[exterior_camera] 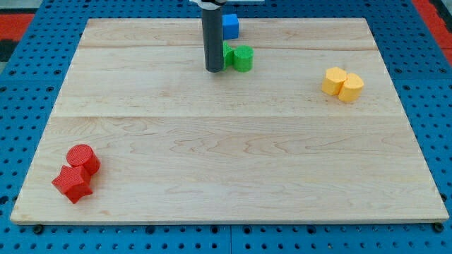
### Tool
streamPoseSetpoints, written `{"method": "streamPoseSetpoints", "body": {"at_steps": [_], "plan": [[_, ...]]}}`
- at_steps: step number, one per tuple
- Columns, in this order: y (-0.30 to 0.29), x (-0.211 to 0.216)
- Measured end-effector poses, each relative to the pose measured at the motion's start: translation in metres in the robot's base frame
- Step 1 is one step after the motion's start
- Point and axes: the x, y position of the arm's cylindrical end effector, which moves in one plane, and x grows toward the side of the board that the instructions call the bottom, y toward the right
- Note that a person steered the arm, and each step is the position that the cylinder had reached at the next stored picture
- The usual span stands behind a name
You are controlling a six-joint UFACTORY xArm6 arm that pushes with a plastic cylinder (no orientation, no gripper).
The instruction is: Move the green star along with the green circle down and right
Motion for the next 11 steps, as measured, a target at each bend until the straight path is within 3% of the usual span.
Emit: {"method": "streamPoseSetpoints", "body": {"at_steps": [1,2,4,8,11], "plan": [[-0.088,0.004],[-0.114,-0.006],[-0.073,-0.037],[0.055,-0.038],[0.087,0.016]]}}
